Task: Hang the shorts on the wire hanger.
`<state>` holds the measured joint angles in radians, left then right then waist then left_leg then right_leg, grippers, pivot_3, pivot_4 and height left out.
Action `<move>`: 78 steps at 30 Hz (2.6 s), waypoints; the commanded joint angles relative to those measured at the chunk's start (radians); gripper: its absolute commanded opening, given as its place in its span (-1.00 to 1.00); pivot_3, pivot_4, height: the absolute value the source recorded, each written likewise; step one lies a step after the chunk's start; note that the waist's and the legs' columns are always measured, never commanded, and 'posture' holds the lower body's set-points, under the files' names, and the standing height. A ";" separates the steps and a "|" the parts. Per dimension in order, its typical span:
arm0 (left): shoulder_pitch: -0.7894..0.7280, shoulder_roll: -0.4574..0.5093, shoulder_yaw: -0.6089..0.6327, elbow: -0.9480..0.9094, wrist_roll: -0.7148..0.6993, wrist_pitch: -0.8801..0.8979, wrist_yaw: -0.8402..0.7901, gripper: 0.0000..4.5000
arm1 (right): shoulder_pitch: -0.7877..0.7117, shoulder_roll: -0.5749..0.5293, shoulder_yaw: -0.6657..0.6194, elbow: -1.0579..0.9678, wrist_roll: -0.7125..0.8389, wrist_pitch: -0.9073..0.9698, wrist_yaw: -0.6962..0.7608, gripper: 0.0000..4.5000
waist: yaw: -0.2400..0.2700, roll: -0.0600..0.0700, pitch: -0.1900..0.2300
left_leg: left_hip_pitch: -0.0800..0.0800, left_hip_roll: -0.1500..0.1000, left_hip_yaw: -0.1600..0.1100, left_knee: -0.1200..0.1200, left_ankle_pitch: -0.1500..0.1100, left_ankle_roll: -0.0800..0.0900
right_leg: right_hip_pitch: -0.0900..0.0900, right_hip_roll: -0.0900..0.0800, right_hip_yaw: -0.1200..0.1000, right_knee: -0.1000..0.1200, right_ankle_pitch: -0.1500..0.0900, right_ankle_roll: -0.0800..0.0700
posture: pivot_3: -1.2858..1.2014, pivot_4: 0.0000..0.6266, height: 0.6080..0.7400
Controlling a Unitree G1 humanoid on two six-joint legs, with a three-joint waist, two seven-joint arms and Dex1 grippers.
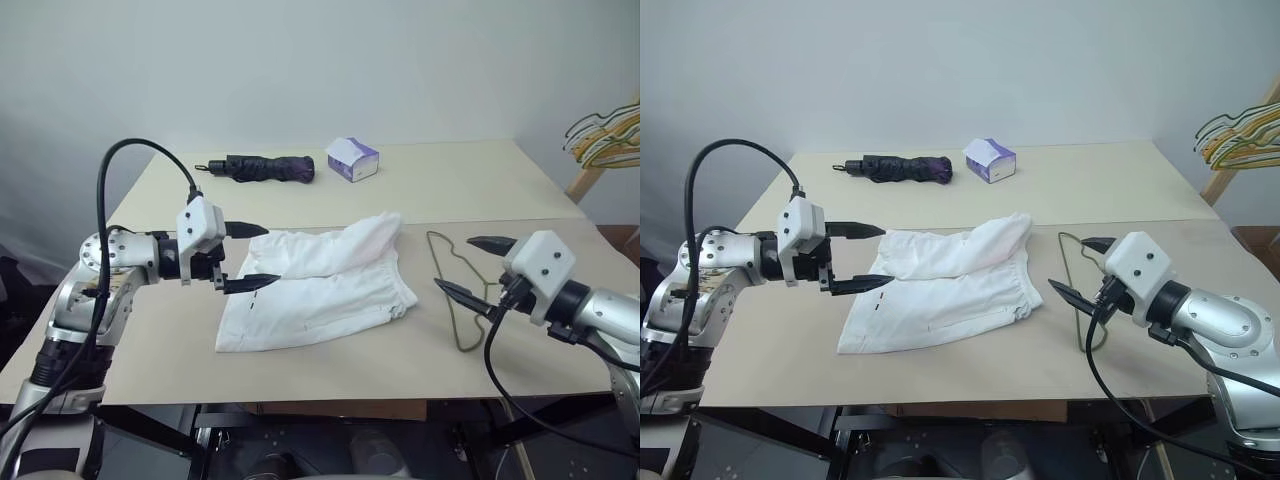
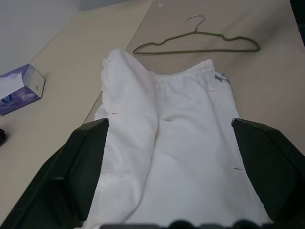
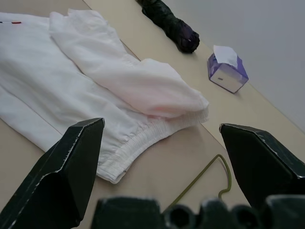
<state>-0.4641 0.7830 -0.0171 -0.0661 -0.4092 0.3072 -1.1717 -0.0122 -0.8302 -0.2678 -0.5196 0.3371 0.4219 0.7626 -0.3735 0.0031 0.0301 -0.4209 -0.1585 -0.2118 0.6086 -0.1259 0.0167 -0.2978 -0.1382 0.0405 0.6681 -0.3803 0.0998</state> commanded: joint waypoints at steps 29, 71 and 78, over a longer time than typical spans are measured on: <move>0.082 0.023 0.080 -0.123 -0.033 0.016 0.041 0.99 | -0.193 -0.018 0.524 0.319 -0.750 -0.683 -0.088 1.00 | -0.001 0.000 0.000 | 0.002 0.000 0.000 0.000 0.000 0.000 | 0.001 0.002 0.001 0.001 0.000 0.001 | -0.24 -1.00 1.00; 0.293 0.213 -0.022 -0.101 0.255 -0.333 -0.092 1.00 | -0.349 0.034 0.612 0.633 -0.933 -0.894 -0.153 -0.99 | 0.013 0.000 0.000 | 0.016 0.001 -0.002 -0.004 0.000 -0.001 | 0.014 0.005 0.003 -0.003 0.000 0.001 | -0.22 -1.00 1.00; 0.352 0.271 -0.097 -0.017 0.448 -0.503 -0.055 1.00 | -0.340 0.030 0.611 0.604 -0.925 -0.870 -0.129 -0.99 | 0.020 0.001 0.000 | 0.017 0.001 -0.002 -0.006 -0.002 -0.004 | 0.013 0.005 0.003 -0.003 0.000 0.001 | -0.22 -1.00 1.00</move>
<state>-0.0976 1.0470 -0.1135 -0.1006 -0.0094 -0.1561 -1.2607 -0.3389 -0.7951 0.3760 0.1225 -0.6064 -0.4531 0.6323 -0.3539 0.0038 0.0304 -0.4039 -0.1572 -0.2138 0.6030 -0.1279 0.0125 -0.2844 -0.1332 0.0439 0.6655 -0.3807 0.1009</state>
